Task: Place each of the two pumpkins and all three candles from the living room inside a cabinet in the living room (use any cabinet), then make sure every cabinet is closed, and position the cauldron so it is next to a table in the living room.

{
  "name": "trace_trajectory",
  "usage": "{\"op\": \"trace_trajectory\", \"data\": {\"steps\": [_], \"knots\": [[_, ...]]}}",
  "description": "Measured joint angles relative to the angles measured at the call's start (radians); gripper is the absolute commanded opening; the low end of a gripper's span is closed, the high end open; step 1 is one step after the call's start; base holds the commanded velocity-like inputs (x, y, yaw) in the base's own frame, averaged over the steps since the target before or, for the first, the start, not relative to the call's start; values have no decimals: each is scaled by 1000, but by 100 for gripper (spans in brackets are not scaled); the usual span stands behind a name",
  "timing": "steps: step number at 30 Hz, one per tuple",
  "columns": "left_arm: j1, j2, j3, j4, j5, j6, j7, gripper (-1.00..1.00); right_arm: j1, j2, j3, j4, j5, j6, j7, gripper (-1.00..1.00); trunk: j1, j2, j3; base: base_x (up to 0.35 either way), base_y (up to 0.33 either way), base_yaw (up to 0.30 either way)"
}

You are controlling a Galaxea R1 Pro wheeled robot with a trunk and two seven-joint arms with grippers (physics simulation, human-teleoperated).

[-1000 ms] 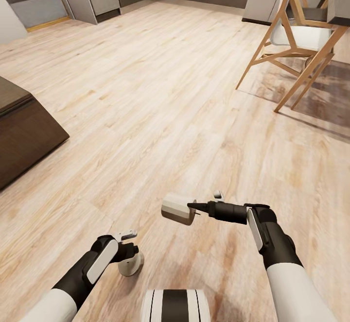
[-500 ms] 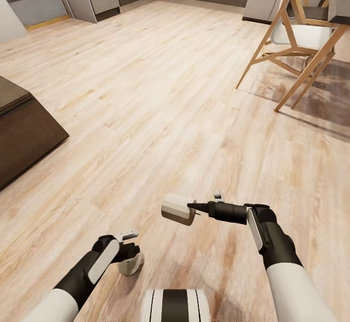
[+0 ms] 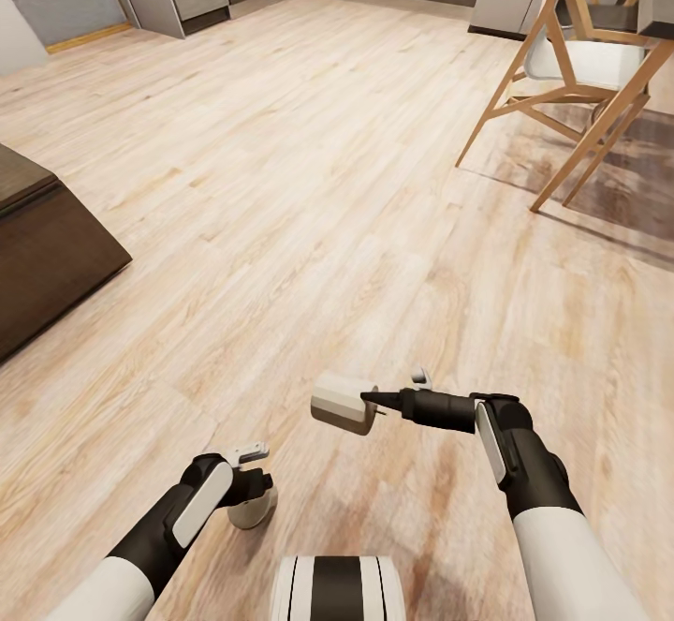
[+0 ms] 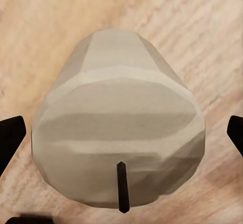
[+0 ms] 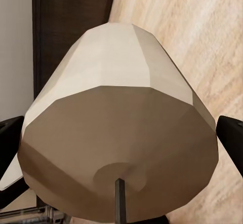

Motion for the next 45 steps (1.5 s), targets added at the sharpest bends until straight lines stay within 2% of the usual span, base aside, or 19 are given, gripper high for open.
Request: {"op": "trace_trajectory", "data": {"steps": [2,6,14,18,25,26,45], "knots": [[0,0,0,0,0,0,0,100,0,0,0,0,0,0,0,-100,0,0,0,0,0,0],[0,0,0,0,0,0,0,100,0,0,0,0,2,-1,0,-100,2,-1,-15,0,0,0],[0,0,0,0,-1,0,0,100,0,0,0,0,1,0,0,-100,2,-1,-15,0,0,0],[0,0,0,0,-1,0,0,100,0,0,0,0,2,-1,0,-100,4,-2,-31,0,0,0],[0,0,0,0,-1,0,0,100,0,0,0,0,1,0,0,-100,4,-2,-31,0,0,0],[0,0,0,0,0,0,0,-100,0,0,0,0,1,0,0,-100,4,-2,-31,0,0,0],[0,1,0,0,3,-1,0,-100,0,0,0,1,1,0,-3,-100,4,-2,-31,0,0,0]]}}
